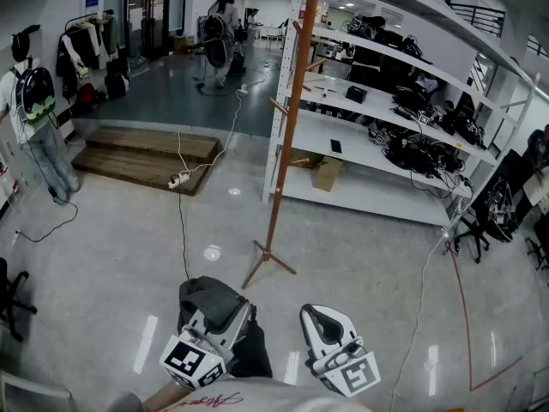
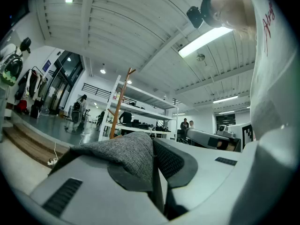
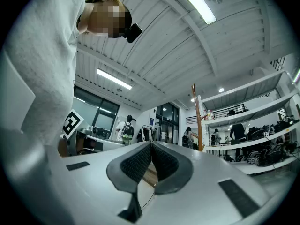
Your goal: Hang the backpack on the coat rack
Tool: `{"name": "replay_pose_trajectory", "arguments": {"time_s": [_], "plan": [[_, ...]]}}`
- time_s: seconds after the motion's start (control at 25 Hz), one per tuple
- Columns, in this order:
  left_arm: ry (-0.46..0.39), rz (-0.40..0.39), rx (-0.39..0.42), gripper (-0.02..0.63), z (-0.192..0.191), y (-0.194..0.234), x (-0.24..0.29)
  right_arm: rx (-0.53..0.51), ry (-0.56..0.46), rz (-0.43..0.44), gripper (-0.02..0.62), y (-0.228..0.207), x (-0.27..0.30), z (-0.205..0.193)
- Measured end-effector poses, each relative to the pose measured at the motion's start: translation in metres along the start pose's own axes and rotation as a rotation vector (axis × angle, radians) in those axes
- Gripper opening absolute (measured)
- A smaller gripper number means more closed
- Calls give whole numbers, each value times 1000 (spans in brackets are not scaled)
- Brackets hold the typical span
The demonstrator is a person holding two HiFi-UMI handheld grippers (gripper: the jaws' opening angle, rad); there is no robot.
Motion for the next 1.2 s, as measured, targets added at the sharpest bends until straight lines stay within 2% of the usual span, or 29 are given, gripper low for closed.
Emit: {"name": "replay_pose_trajectory", "arguments": {"time_s": [0.32,0.72,0.96,1.2], "plan": [[-24,34,6,38,9,9,6,4,-12,-2,21,-4,3,2],[-31,27,3,38,13,7,8,-11,-3,20,21,-1,4,-1],[-35,16,-2,38,17,0,11,39,-39,18,21,-6,-2,0],[-48,24,12,38,26,5,19,45,-45,24,23,-12,-4,-1]]}}
Point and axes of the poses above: the fingertips, and each gripper's own axes: x forward along the fingers, y to its left, z out of its top, the point moved 1 cm from there along -x, backward along the fingers, and after that the axes turned 3 degrees about -z, right-handed, at the moved point
